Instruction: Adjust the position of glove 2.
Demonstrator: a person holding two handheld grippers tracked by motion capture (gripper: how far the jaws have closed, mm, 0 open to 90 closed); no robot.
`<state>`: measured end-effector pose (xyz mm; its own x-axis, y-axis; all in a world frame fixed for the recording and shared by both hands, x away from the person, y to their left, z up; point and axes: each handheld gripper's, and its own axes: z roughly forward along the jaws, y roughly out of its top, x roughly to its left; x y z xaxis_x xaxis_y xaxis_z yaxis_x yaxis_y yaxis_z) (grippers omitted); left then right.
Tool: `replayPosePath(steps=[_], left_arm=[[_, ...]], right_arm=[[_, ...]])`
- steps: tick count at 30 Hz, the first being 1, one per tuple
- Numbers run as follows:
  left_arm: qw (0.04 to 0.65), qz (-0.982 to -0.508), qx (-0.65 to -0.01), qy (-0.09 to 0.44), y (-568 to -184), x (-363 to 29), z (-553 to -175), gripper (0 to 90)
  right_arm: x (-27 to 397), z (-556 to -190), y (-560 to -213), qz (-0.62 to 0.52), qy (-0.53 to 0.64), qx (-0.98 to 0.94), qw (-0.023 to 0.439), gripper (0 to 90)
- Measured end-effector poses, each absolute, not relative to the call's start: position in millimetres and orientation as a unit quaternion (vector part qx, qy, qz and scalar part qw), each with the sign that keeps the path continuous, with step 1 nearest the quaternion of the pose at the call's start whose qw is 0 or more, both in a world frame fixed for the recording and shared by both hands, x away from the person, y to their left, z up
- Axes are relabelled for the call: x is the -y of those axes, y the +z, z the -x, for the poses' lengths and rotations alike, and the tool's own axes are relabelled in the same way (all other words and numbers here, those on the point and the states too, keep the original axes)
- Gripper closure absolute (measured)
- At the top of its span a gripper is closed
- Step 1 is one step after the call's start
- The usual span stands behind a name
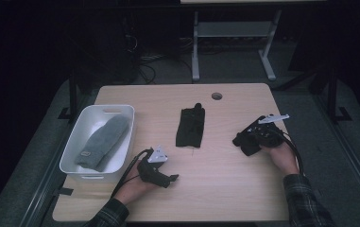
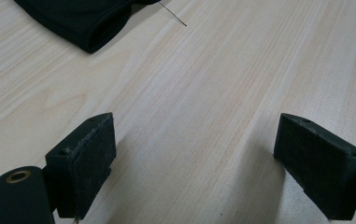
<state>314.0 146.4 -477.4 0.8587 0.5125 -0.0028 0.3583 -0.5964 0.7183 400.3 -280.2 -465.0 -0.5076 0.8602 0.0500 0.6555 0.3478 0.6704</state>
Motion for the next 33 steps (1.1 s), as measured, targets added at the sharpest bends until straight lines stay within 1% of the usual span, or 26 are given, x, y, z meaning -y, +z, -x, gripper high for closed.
replayPosePath(steps=[5, 10, 12, 21, 25, 28, 33], left_arm=[[0.377, -0.887, -0.246, 0.102, -477.3, -146.3, -313.9, 12.0], [0.377, -0.887, -0.246, 0.102, -477.4, -146.3, -313.9, 12.0], [0.377, -0.887, -0.245, 0.102, -477.5, -146.3, -314.0, 12.0], [0.380, -0.886, -0.248, 0.101, -478.0, -146.0, -313.7, 12.0], [0.379, -0.886, -0.248, 0.101, -477.8, -146.0, -313.6, 12.0], [0.380, -0.886, -0.247, 0.102, -478.1, -146.1, -313.8, 12.0], [0.380, -0.886, -0.247, 0.102, -478.1, -146.1, -313.7, 12.0]], right_arm=[[273.7, -394.5, -464.5, -0.462, 0.325, -0.811, 0.149, 90.0], [256.7, -379.6, -462.7, -0.440, 0.324, -0.827, 0.133, 90.0], [254.3, -377.4, -462.3, -0.435, 0.323, -0.830, 0.133, 90.0], [226.4, -350.2, -460.1, -0.400, 0.324, -0.850, 0.108, 90.0], [216.1, -340.5, -459.4, -0.381, 0.325, -0.859, 0.104, 90.0], [202.7, -327.9, -458.9, -0.363, 0.328, -0.868, 0.088, 90.0], [188.9, -315.2, -459.0, -0.339, 0.334, -0.877, 0.075, 90.0]])
